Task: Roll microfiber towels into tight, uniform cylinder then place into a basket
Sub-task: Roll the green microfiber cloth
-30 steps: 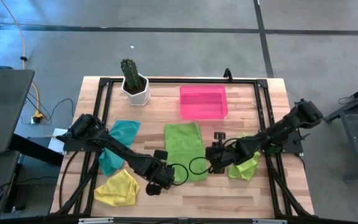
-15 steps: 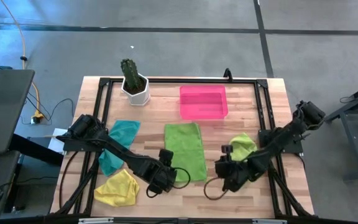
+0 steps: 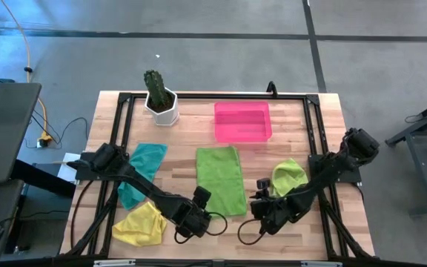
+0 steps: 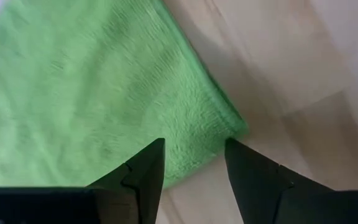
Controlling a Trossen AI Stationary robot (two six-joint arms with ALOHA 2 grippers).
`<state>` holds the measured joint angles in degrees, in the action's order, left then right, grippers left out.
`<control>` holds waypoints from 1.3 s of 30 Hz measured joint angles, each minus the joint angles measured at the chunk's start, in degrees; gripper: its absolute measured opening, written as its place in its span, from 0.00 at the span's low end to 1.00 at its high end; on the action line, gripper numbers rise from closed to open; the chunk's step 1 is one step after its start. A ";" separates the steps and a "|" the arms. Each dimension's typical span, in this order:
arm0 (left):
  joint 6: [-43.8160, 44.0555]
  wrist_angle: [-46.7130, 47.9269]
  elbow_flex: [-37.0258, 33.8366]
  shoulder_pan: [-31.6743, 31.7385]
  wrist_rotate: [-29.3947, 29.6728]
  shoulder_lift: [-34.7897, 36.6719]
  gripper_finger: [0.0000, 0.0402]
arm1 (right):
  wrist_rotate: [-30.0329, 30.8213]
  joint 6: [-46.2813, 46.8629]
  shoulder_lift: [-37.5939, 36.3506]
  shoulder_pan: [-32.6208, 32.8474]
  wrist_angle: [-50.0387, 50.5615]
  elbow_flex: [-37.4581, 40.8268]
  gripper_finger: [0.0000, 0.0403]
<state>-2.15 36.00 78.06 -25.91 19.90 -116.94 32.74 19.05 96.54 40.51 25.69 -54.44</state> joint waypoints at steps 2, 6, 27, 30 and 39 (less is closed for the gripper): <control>0.01 -0.09 0.00 -0.09 0.02 -0.90 0.39 | -0.97 -0.04 0.73 0.00 -0.50 -0.04 0.27; 0.06 -0.73 0.17 -0.24 0.51 -1.91 0.39 | -1.88 -1.67 2.40 -0.35 -1.14 -0.02 0.27; -0.93 -1.63 0.09 -0.04 -2.18 -2.32 0.06 | -4.63 -13.09 7.35 -0.74 -10.14 -0.02 0.34; -2.56 -1.63 0.07 -0.04 -2.19 -2.32 0.03 | -5.08 -13.09 7.35 -0.74 -10.15 -0.02 0.37; -1.86 -1.63 0.04 -0.04 -2.07 -2.32 0.01 | -8.97 -18.81 7.35 -1.69 -10.19 -0.02 0.39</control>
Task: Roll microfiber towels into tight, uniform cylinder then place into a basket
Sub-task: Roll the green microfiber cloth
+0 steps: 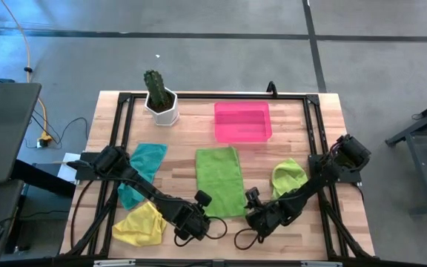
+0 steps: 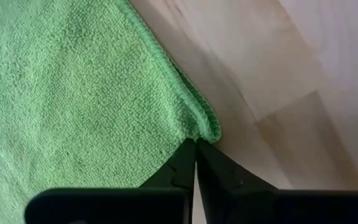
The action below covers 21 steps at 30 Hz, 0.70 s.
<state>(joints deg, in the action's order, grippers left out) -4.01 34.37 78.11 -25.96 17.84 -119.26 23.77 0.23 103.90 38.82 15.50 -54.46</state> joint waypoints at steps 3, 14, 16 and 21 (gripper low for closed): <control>0.41 -0.04 -0.02 -0.02 0.11 0.00 0.01 | -0.01 -2.99 0.00 -0.98 -0.04 0.00 0.39; 1.33 -0.11 -0.04 0.00 0.31 0.00 0.01 | -6.41 -10.82 -0.17 -5.04 0.43 -0.11 0.39; 2.55 -0.24 -0.06 0.00 0.38 -0.02 0.01 | -7.46 -10.59 -0.20 -5.40 0.36 -0.11 0.39; 6.66 -1.48 -0.09 0.03 1.19 0.00 0.01 | -8.46 -5.47 -0.17 -5.44 0.51 -0.11 0.28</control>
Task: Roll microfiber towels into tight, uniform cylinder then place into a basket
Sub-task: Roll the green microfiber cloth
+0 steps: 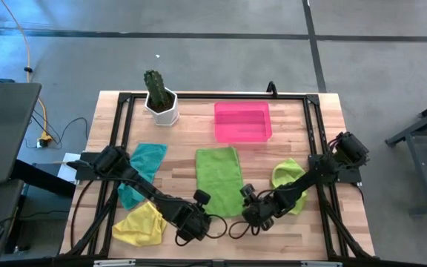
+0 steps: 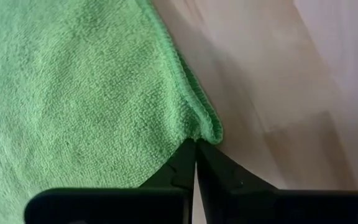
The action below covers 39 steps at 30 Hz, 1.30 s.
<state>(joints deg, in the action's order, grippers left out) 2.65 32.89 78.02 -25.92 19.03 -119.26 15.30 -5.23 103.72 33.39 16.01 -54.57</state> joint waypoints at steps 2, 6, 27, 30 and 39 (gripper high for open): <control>2.07 -0.32 -0.02 0.06 0.03 0.02 0.01 | -0.32 2.80 0.01 0.04 0.02 0.04 0.22; 6.84 -0.56 -0.02 0.03 1.02 0.00 0.01 | -0.67 6.75 0.07 0.13 0.46 0.04 0.05; 35.07 0.23 -0.07 2.54 -7.15 4.00 0.01 | 1.02 14.86 -1.55 -0.70 5.16 0.22 0.00; 39.16 0.47 -0.07 3.14 -7.34 3.98 0.01 | 0.50 15.29 -2.51 -1.34 5.24 0.22 0.00; 50.24 4.77 0.02 3.47 -6.37 4.74 0.01 | -8.10 21.58 -4.57 -7.12 2.79 0.22 0.00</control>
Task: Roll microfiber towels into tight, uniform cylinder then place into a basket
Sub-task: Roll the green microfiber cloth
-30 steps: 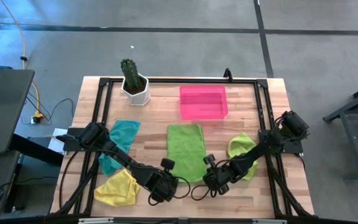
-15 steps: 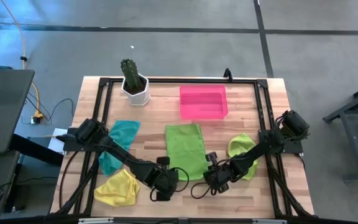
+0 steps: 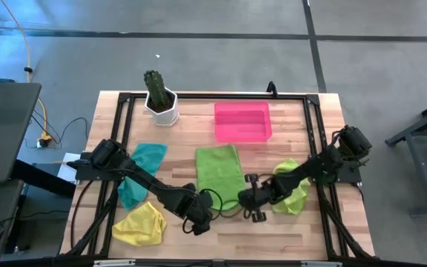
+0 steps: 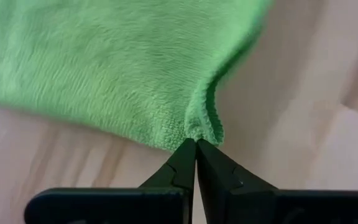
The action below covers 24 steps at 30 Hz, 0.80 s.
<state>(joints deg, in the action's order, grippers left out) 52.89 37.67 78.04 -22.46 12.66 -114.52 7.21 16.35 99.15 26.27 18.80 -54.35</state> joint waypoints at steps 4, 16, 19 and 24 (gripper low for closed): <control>6.56 2.45 0.00 0.00 1.54 0.00 0.01 | -1.27 3.29 0.00 -1.34 -0.67 0.00 0.00; 21.85 3.39 0.00 1.82 -0.68 0.00 0.01 | 1.23 15.49 0.28 -1.93 0.13 -0.02 0.00; 24.11 3.44 0.00 2.52 -1.46 0.00 0.01 | 2.52 16.55 0.63 -1.93 1.15 -0.09 0.00; 26.02 5.40 0.02 3.54 -1.49 0.00 0.01 | 4.63 16.09 0.63 -1.93 2.21 -0.09 0.00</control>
<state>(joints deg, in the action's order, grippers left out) 78.91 43.06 78.06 -18.92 11.16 -114.52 11.84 32.44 99.79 24.34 21.01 -54.43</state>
